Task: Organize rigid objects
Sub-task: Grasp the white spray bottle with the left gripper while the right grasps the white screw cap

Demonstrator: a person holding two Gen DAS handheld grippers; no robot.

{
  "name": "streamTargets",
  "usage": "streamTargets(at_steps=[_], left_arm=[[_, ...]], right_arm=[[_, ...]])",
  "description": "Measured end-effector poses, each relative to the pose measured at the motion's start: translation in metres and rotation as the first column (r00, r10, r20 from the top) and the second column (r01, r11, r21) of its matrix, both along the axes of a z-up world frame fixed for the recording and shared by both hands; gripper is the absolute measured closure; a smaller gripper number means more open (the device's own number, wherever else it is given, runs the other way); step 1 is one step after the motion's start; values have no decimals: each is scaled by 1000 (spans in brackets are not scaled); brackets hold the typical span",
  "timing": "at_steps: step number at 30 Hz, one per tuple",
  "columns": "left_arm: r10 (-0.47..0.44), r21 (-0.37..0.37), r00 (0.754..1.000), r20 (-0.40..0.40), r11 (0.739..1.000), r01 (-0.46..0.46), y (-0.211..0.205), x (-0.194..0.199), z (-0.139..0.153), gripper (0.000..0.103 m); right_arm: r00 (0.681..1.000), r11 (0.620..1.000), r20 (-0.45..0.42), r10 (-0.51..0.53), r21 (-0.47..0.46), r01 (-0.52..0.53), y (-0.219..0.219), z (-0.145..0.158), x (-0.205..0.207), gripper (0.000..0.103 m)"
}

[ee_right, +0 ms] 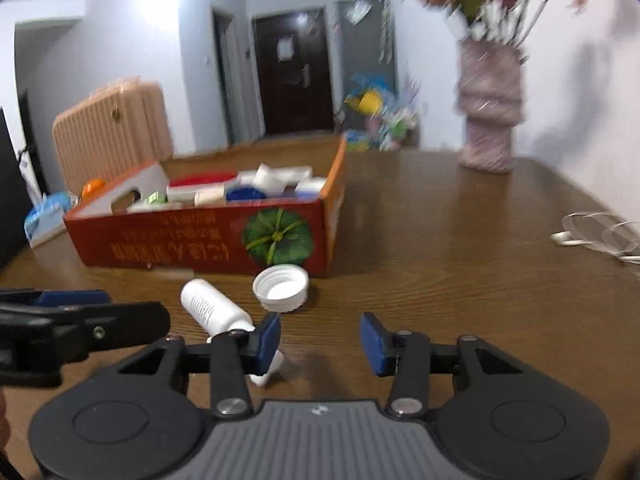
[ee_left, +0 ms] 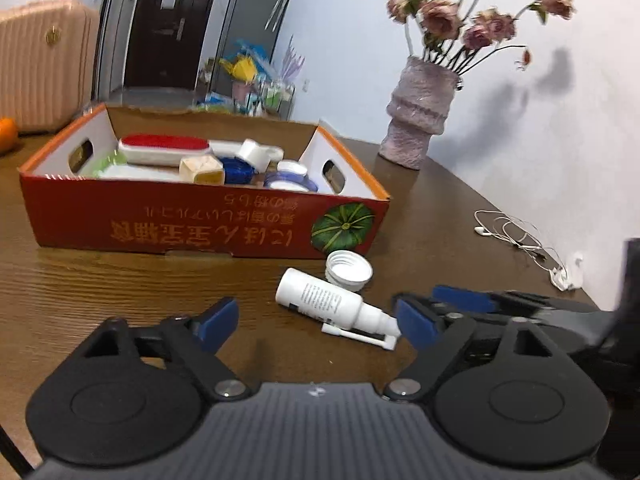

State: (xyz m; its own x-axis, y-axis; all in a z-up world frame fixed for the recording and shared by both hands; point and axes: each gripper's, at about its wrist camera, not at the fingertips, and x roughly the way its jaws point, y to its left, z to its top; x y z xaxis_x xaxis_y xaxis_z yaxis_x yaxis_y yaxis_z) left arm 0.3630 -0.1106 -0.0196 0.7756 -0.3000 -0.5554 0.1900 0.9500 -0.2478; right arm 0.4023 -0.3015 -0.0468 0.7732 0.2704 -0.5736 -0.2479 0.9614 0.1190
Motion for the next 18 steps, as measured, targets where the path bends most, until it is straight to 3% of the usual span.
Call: streamTargets(at_steps=[3, 4, 9, 12, 14, 16, 18], left_arm=[[20, -39, 998, -57, 999, -22, 9, 19, -8, 26], [22, -59, 997, -78, 998, -27, 14, 25, -11, 26], [8, -63, 996, -89, 998, -14, 19, 44, -21, 29], [-45, -25, 997, -69, 999, 43, 9, 52, -22, 29], [-118, 30, 992, -52, 992, 120, -3, 53, -23, 39], [-201, 124, 978, -50, 971, 206, -18, 52, -27, 74], [-231, 224, 973, -15, 947, 228, -28, 46, -31, 76]], right_arm=[[990, 989, -46, 131, 68, -128, 13, -5, 7, 74], [986, 983, -37, 163, 93, -159, 15, -5, 5, 73], [999, 998, 7, 34, 60, -34, 5, -1, 4, 65], [999, 997, 19, -38, 67, 37, -10, 3, 8, 63], [996, 992, 32, -89, 94, 86, -21, 6, 7, 57], [993, 986, 39, -114, 126, 109, -30, 9, 7, 50], [992, 985, 47, -115, 133, 108, -32, 9, 10, 50]])
